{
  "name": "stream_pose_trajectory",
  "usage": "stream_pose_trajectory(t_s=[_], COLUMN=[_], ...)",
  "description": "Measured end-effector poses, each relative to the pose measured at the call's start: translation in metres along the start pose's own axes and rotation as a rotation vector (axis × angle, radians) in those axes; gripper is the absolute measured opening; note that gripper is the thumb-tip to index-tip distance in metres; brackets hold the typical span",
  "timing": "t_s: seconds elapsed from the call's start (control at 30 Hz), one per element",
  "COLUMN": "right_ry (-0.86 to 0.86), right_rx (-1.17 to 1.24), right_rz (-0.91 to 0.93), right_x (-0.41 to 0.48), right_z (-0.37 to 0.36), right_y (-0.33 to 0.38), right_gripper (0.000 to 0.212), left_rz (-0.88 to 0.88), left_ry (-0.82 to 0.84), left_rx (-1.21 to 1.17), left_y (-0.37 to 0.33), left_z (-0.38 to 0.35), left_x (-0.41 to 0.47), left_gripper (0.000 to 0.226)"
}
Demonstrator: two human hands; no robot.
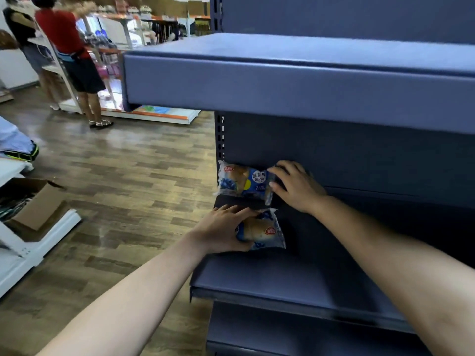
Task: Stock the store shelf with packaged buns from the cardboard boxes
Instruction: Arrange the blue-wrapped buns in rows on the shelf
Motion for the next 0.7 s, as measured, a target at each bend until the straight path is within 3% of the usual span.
stream_pose_trajectory(t_s=[0.17, 0.3, 0.4, 0.53, 0.7], right_ry=[-0.008, -0.085, -0.175, -0.014, -0.018], right_rx=[-0.031, -0.009, 0.08, 0.187, 0.054], right_rz=[-0.023, -0.069, -0.083, 0.016, 0.037], right_x=[-0.037, -0.076, -0.103, -0.131, -0.152], right_z=[0.01, 0.014, 0.021, 0.028, 0.03], right_y=[-0.002, 0.002, 0.007, 0.028, 0.051], right_gripper=[0.045, 0.049, 0.061, 0.071, 0.1], left_rz=[0.097, 0.296, 0.471, 0.617, 0.787], left_ry=[0.035, -0.188, -0.4, -0.644, -0.694], left_rx=[-0.032, -0.176, -0.514, -0.924, -1.403], left_y=[-0.006, -0.018, -0.031, -0.052, -0.088], left_z=[0.004, 0.012, 0.017, 0.018, 0.005], left_x=[0.009, 0.01, 0.01, 0.014, 0.008], left_gripper=[0.097, 0.096, 0.091, 0.099, 0.078])
Point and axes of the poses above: each hand's wrist, its own x-axis towards the middle knuckle, its own z-axis out of the back of the hand, y = z × x, the point moved 3 cm from there along x, towards the middle knuckle, and after that the axes turned 6 degrees about -z, right-handed, at the moved point
